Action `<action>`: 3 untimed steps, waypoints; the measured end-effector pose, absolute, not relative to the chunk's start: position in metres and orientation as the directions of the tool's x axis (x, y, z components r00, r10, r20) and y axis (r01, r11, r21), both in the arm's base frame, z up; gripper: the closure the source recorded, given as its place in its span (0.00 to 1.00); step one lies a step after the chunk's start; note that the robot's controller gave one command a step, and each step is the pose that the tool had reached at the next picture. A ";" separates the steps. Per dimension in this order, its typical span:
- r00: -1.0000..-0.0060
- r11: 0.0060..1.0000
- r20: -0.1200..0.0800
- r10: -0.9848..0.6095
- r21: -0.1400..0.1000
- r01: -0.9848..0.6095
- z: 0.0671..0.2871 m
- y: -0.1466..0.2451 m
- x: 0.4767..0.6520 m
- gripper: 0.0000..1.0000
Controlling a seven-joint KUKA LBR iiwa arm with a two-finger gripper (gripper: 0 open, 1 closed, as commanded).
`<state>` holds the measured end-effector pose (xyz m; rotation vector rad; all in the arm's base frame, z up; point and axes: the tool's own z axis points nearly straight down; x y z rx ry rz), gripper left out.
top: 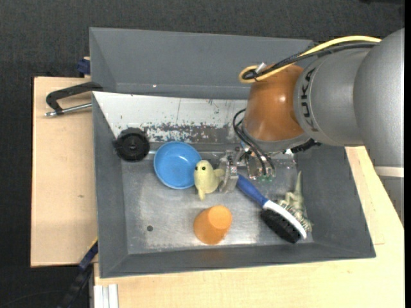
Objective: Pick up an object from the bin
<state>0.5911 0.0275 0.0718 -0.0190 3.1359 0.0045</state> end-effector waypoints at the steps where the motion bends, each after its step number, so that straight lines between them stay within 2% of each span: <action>1: -1.000 1.000 -0.005 -0.013 0.001 -0.013 0.071 0.027 0.591 0.00; 2: -1.000 1.000 -0.004 -0.013 0.001 -0.013 0.071 0.027 0.591 1.00; 3: -1.000 1.000 -0.004 -0.013 0.001 -0.013 0.071 0.027 0.591 0.00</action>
Offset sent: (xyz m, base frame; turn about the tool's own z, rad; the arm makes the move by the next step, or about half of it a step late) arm 0.0000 0.0000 0.0000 0.0000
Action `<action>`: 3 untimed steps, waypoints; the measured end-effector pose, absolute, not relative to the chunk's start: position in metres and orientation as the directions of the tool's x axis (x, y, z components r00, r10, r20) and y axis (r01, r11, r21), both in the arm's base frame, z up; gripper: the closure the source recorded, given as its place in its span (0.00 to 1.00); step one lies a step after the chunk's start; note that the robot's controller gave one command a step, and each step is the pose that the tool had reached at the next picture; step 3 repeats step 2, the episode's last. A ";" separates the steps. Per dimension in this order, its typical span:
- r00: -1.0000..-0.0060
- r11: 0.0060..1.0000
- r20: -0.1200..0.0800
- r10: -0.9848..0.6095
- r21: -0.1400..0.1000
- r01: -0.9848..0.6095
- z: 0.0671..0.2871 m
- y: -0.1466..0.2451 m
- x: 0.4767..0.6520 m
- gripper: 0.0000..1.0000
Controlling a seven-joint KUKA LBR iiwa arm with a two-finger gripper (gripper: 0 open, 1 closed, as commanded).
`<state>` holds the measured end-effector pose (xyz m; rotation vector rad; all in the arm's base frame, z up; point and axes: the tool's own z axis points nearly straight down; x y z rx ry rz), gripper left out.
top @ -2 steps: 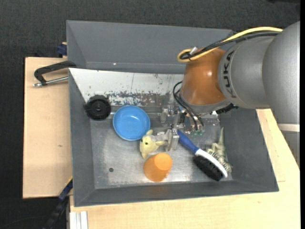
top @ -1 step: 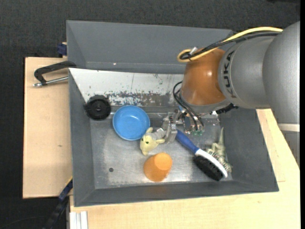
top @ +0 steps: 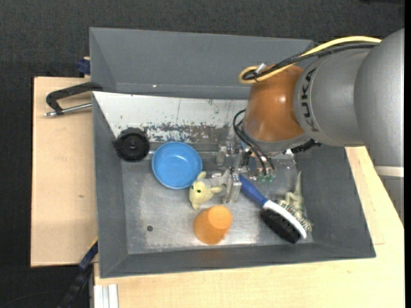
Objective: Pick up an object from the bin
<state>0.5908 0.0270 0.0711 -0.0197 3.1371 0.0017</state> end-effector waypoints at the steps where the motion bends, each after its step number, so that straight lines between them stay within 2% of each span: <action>1: -1.000 1.000 -0.004 -0.013 0.001 -0.013 0.071 0.027 0.591 1.00; 2: -1.000 1.000 -0.004 -0.012 0.001 -0.012 0.071 0.027 0.591 0.00; 3: -1.000 1.000 -0.004 -0.012 0.001 -0.012 0.071 0.027 0.591 0.00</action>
Offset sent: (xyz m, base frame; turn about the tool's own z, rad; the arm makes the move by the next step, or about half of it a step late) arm 0.0000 0.0000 0.0000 0.0000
